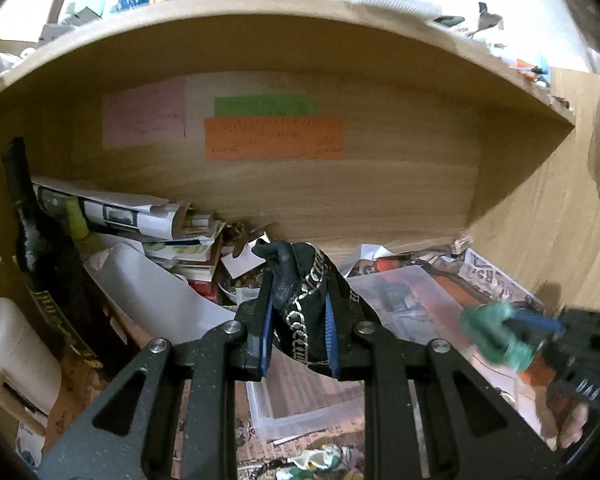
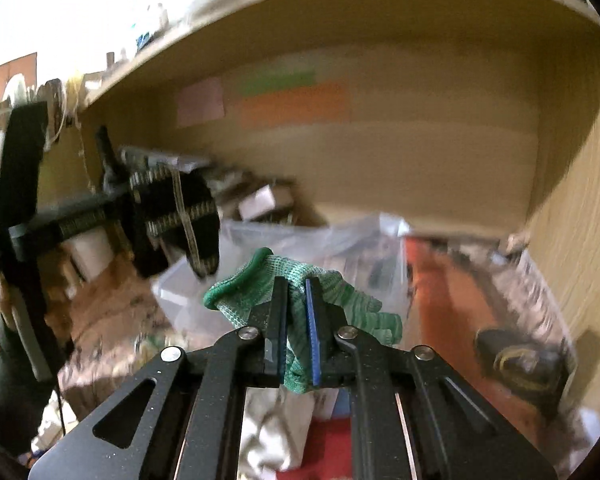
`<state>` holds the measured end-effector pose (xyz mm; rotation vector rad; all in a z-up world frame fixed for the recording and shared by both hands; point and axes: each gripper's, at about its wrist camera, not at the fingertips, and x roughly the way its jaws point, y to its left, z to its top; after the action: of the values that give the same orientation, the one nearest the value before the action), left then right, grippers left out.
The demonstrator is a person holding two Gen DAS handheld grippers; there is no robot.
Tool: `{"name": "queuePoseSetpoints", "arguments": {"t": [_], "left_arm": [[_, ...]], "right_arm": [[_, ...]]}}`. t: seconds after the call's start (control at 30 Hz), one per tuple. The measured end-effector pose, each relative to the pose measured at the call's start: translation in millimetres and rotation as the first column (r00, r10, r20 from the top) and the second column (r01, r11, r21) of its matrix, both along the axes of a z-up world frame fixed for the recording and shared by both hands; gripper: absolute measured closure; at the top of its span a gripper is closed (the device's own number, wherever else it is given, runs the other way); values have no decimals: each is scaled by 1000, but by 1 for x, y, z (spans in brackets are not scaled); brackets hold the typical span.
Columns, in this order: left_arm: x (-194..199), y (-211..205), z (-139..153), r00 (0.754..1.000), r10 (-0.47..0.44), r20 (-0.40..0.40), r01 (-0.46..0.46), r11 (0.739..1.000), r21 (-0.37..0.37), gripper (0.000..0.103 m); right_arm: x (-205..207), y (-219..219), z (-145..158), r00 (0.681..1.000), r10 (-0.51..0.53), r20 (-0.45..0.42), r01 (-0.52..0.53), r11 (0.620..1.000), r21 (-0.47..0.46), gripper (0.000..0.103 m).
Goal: Organize soft objects
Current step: 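Carry the black bag and green cloth into the clear box and open both tools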
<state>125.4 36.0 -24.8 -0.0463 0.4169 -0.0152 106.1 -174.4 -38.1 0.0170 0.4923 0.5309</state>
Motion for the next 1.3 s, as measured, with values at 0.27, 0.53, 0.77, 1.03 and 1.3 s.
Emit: {"name": "queuePoseSetpoints", "arguments": {"t": [0.27,0.53,0.77,1.03,1.3], "left_arm": [[39,3,-26,992,-22,-121,19,999,-26,82],[72,1,-57,966,-63,-252,52,997,-50,82],[79,-1,-66,951,-82,-299,73,996,-42,77],[65,4,-59,953,-80,-293,71,997,-41,56],[23,9,-29,982,-41,-187,40,999,-10,38]], "right_arm": [[39,26,5,1000,2,11,-1,999,-53,95],[82,53,-34,994,12,-113,-31,985,-171,95],[97,63,-58,973,33,-228,-89,967,-239,95],[89,59,-54,974,32,-223,-85,968,-235,60],[60,44,-14,995,23,-102,-40,986,-163,36]]}}
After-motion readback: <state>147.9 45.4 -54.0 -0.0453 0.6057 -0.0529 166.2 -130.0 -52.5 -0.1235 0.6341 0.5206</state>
